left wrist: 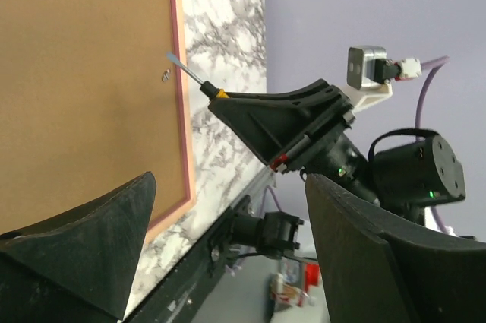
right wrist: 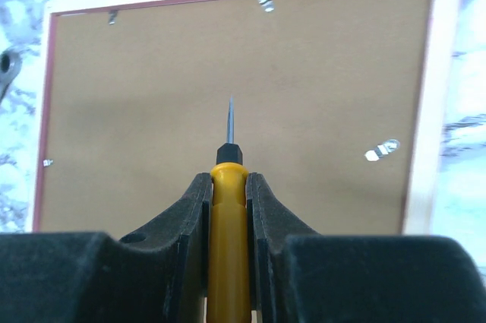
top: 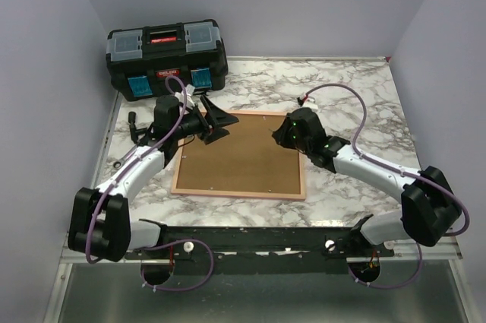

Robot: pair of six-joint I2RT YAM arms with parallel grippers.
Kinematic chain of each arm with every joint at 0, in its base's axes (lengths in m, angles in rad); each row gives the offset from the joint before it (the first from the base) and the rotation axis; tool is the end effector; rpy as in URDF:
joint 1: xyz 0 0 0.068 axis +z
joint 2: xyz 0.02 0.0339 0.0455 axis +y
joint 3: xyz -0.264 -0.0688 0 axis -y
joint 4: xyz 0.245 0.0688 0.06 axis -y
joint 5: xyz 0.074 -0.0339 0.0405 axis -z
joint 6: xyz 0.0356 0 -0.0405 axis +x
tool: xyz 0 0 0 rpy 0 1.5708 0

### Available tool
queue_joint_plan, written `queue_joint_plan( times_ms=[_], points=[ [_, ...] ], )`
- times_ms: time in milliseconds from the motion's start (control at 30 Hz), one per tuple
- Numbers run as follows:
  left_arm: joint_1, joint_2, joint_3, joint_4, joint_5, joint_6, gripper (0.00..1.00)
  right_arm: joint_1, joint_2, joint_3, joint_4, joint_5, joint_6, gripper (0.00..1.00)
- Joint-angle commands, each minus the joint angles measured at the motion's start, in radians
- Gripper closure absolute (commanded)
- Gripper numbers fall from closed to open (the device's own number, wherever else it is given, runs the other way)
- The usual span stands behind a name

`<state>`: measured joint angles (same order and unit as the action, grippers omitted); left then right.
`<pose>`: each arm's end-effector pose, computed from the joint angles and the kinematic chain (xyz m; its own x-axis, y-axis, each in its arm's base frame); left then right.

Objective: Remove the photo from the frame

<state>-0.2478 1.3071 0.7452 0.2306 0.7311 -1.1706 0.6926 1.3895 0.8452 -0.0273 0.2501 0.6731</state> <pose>0.2710 -0.0931 0.2559 -0.8547 -0.4910 -0.1684 0.0192 0.2943 -0.9555 0.2398 0.1875 0.2389 -0.6114 0.2776 -0.7411 -0.0989 0.9023 0.4196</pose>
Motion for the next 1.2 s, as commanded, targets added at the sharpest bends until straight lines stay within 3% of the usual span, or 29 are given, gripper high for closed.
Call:
queue_joint_plan(
  times_ms=[0, 133, 333, 467, 667, 800, 1167],
  points=[
    [0.004, -0.151, 0.112, -0.240, -0.168, 0.238, 0.18, -0.090, 0.009, 0.055, -0.152, -0.086, -0.047, 0.99],
    [-0.027, -0.228, 0.262, -0.409, -0.287, 0.382, 0.18, -0.164, 0.070, 0.083, -0.152, -0.192, -0.084, 0.99],
    [-0.075, -0.152, 0.482, -0.481, -0.215, 0.432, 0.18, -0.196, 0.215, 0.196, -0.105, -0.317, -0.126, 0.99],
    [-0.108, -0.092, 0.578, -0.554, -0.224, 0.562, 0.18, -0.198, 0.305, 0.272, -0.092, -0.273, -0.157, 0.99],
    [-0.123, -0.128, 0.476, -0.538, -0.289, 0.680, 0.18, -0.210, 0.385, 0.308, -0.074, -0.261, -0.180, 0.99],
    [-0.156, -0.125, 0.491, -0.566, -0.319, 0.724, 0.19, -0.211, 0.402, 0.304, -0.031, -0.253, -0.191, 0.99],
    [-0.160, -0.103, 0.483, -0.566, -0.317, 0.704, 0.19, -0.216, 0.469, 0.376, -0.046, -0.221, -0.241, 0.99]
  ],
)
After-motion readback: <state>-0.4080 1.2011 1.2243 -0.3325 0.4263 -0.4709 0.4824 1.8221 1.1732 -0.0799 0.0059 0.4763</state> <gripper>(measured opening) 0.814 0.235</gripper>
